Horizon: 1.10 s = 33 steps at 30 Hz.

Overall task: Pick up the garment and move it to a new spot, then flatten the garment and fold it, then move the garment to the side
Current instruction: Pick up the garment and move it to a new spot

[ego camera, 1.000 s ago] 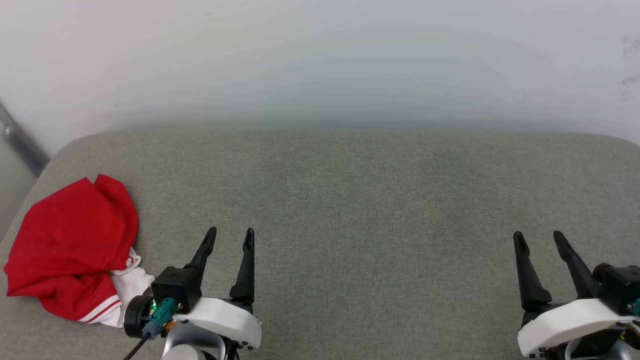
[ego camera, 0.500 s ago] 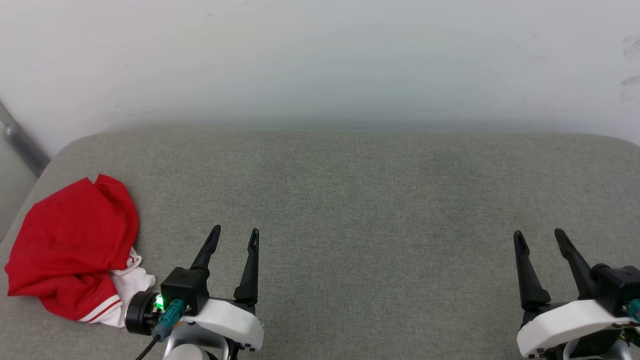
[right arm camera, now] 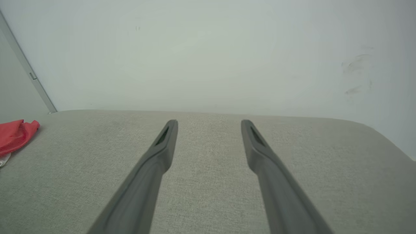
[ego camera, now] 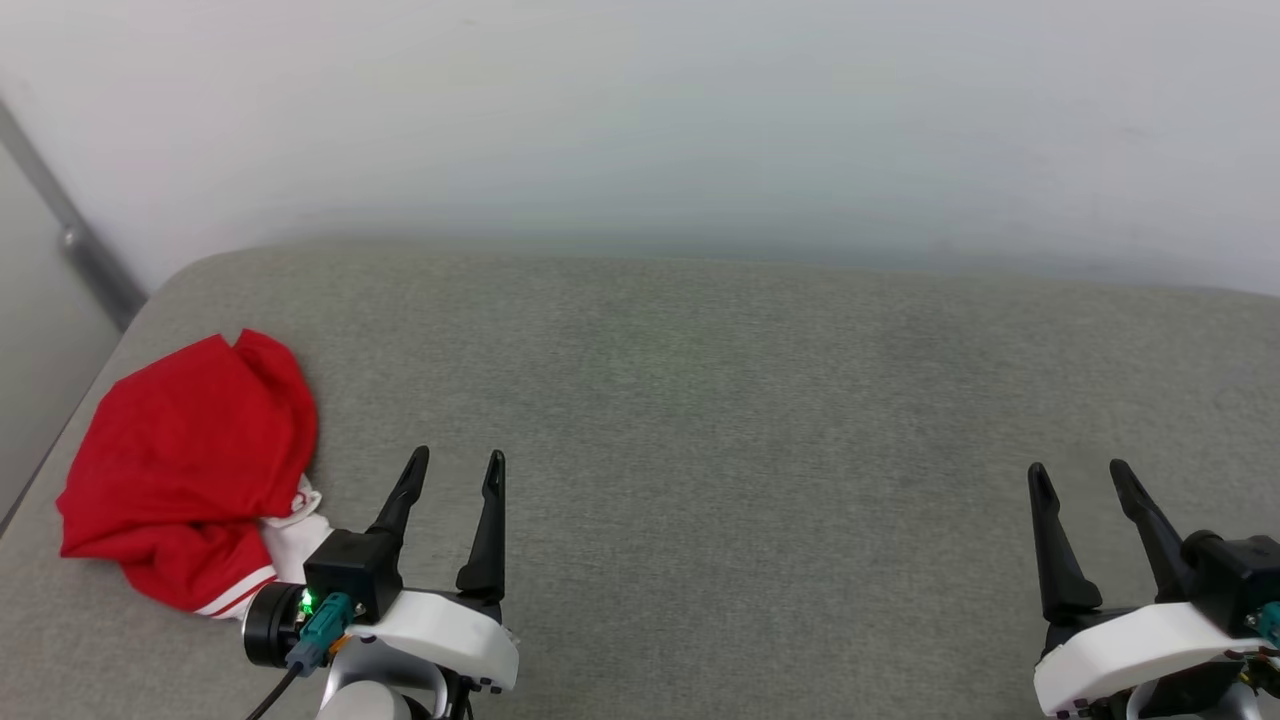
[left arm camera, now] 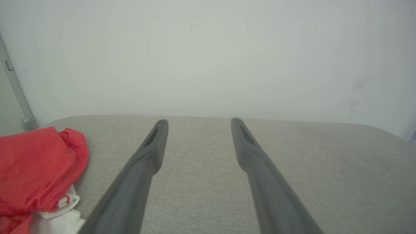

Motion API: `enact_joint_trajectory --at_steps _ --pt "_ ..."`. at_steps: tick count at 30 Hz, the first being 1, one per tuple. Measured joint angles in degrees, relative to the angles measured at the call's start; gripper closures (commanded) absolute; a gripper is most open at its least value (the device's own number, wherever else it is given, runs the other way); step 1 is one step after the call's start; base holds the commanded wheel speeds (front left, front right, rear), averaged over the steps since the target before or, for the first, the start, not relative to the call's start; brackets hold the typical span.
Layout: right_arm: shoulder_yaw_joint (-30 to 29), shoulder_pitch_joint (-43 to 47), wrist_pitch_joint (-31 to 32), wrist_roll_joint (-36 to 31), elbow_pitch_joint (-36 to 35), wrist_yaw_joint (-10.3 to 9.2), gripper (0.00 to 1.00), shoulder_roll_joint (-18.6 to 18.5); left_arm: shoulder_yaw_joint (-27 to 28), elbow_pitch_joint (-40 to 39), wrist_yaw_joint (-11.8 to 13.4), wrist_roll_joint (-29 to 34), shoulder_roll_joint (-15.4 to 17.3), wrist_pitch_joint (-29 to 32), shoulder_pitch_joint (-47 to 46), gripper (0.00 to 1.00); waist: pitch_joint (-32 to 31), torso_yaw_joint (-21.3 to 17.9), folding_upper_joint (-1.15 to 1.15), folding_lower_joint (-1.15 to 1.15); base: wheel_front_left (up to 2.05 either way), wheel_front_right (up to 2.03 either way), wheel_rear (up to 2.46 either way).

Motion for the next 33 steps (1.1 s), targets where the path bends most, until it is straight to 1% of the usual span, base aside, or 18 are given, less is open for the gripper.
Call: enact_joint_trajectory --at_steps 8,16,24,29,33 --pt "1.1 -0.2 0.0 0.1 0.7 -0.01 0.0 0.0 1.1 0.9 1.0 -0.5 0.1 0.0 -0.2 0.0 0.1 5.0 0.0 0.0 0.0 0.0 0.0" --pt "3.1 -0.7 0.1 -0.1 1.1 -0.01 0.0 0.0 2.6 1.7 1.5 -1.2 0.5 0.0 -0.2 0.0 0.2 12.1 0.0 0.0 0.0 0.0 0.0" --pt "7.1 -2.3 0.0 0.5 1.3 0.0 0.0 0.0 4.6 2.0 2.2 -2.0 1.6 0.0 -0.1 0.0 0.4 18.8 0.0 0.0 0.0 0.0 0.0" --pt "8.5 -2.7 0.3 0.4 0.8 0.0 0.0 0.0 5.4 1.8 2.6 -2.5 1.8 0.0 0.0 0.0 0.7 21.8 0.0 0.0 0.0 0.0 0.0" --pt "9.3 -3.4 0.7 0.3 -0.1 0.0 0.0 0.0 6.0 1.3 3.3 -2.5 2.1 0.0 0.0 0.0 1.4 22.7 0.0 0.0 0.0 0.0 0.0"
